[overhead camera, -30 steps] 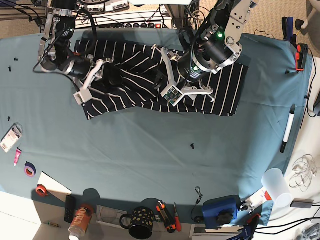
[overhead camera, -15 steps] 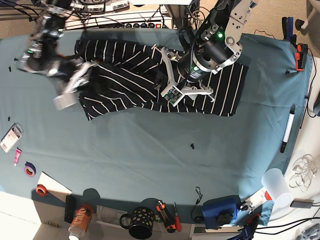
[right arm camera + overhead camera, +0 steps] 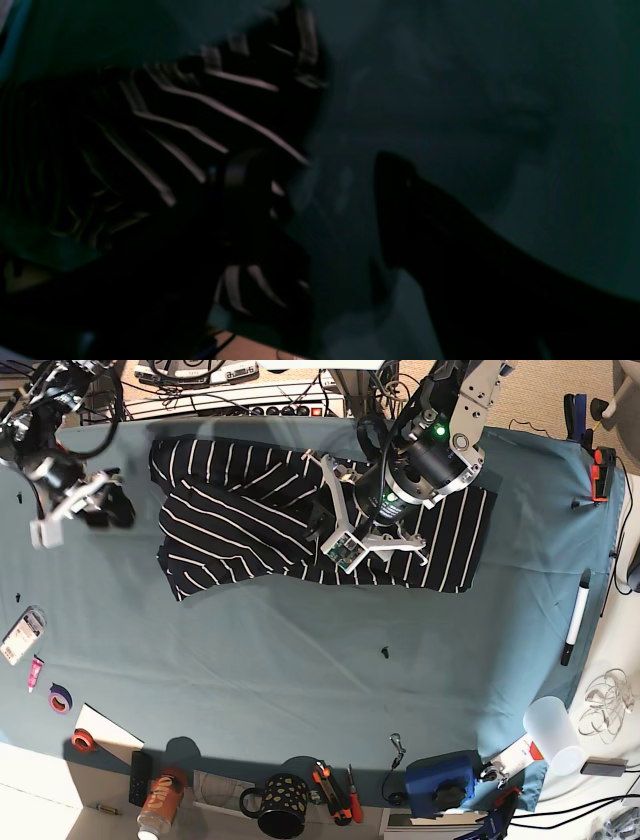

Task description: Layout the t-shirt on the table in an organized manner, then fold the t-shirt properly

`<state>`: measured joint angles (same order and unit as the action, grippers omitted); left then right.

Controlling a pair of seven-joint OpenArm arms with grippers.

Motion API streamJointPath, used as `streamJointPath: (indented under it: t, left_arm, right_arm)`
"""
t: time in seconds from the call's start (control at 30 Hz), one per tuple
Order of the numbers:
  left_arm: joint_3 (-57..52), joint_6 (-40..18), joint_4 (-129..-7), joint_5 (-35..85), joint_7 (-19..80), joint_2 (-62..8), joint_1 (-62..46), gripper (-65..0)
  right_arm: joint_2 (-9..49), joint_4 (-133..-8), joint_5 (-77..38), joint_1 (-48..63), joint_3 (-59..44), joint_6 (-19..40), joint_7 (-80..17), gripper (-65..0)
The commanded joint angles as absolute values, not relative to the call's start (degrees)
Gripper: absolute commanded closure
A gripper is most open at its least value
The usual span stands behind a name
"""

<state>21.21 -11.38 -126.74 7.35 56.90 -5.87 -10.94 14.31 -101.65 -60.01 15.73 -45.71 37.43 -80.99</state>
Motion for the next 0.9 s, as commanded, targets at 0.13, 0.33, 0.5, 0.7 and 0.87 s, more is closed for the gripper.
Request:
streamJointPath:
  t: [0.13, 0.33, 0.5, 0.7, 0.87]
  left_arm:
    - [21.2, -11.4, -127.6, 7.7, 55.5, -5.6, -10.6, -24.0]
    - [21.2, -11.4, -127.6, 7.7, 55.5, -5.6, -10.6, -24.0]
    - [21.2, -11.4, -127.6, 7.7, 55.5, -5.6, -10.6, -24.0]
    - [21.2, -11.4, -127.6, 7.7, 54.8, -5.6, -10.6, -24.0]
    - [21.2, -11.4, -127.6, 7.7, 54.4, -5.6, -10.6, -24.0]
  right_arm:
    - [15.1, -90.3, -66.6, 15.0, -43.2, 39.9, -80.0, -32.7]
    - [15.5, -87.3, -68.2, 15.1, -42.1, 40.0, -80.0, -32.7]
    - [17.3, -87.3, -70.9, 15.1, -42.0, 40.0, -80.0, -32.7]
    - [18.2, -87.3, -74.9, 15.1, -42.0, 40.0, -80.0, -32.7]
    - [16.8, -87.3, -72.9, 15.0, -41.9, 38.5, -80.0, -32.6]
